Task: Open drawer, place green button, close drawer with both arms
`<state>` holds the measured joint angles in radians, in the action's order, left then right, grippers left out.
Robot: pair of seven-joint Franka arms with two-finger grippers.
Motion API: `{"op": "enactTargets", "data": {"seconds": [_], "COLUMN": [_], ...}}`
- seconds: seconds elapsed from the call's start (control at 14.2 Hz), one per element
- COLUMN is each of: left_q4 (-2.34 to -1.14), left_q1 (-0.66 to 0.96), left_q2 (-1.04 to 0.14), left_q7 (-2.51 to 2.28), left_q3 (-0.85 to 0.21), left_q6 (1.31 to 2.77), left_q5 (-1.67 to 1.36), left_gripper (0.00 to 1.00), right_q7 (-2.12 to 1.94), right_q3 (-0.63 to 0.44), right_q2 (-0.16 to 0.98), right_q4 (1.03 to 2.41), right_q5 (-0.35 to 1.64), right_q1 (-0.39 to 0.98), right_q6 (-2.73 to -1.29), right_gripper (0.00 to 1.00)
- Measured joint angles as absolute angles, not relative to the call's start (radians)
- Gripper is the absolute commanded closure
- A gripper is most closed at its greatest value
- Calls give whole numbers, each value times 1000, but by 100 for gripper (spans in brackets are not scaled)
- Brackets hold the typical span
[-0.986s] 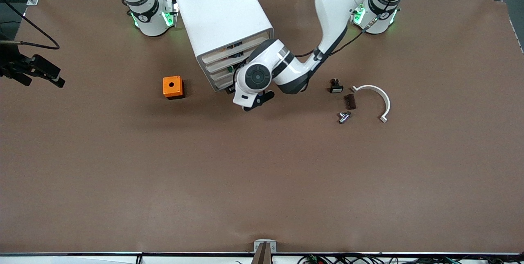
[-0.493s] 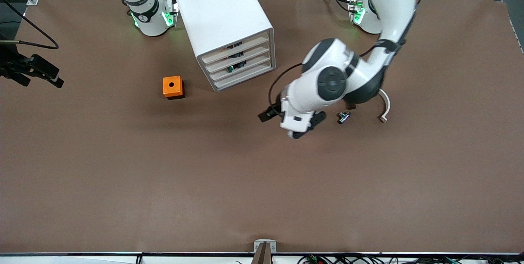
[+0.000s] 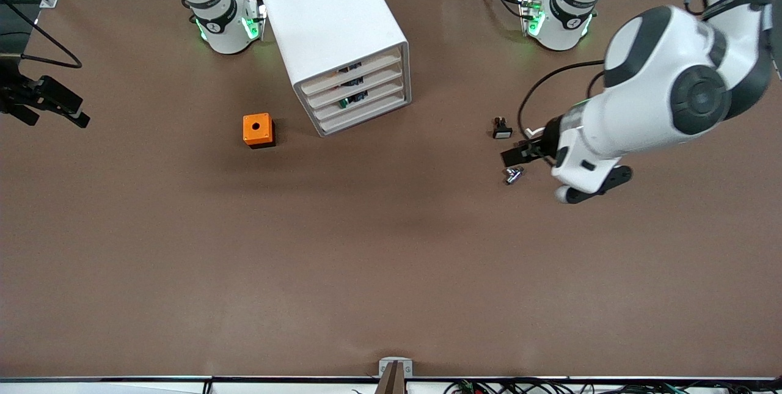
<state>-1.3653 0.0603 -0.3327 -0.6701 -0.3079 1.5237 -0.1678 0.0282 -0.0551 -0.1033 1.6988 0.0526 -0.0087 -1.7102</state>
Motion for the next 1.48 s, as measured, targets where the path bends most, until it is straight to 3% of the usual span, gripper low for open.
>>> {"op": "enactTargets", "data": {"seconds": [0.14,0.42,0.77,1.06,1.48], "left_q4": [-1367,-1381,-1536,-1629,-1623], "left_q1": [29,42,55,57,66], "left_q2": [-300,-235,-96,-32,-19], "left_q7": [-559,-314,-55,-35,-36], "left_q3": [-283,-119,52,57,42], "left_q6": [1476,1372,1382,1519,1587], "left_q5": [-165,-164,-146,-87,-84], "left_gripper": [0,0,0,0,0], "right_q7": [27,27,27,27,27], "right_q3": [-55,-55,-55,-56,-57], "right_q2": [-103,-103,-103,-103,-103], "right_q4": [1698,1698,1698,1698,1696], "right_q5": [53,53,53,53,53], "right_q1": [-9,-9,-9,-9,-9], "right_q6": [-1710,-1707,-1706,-1698,-1697], "right_gripper": [0,0,0,0,0]}}
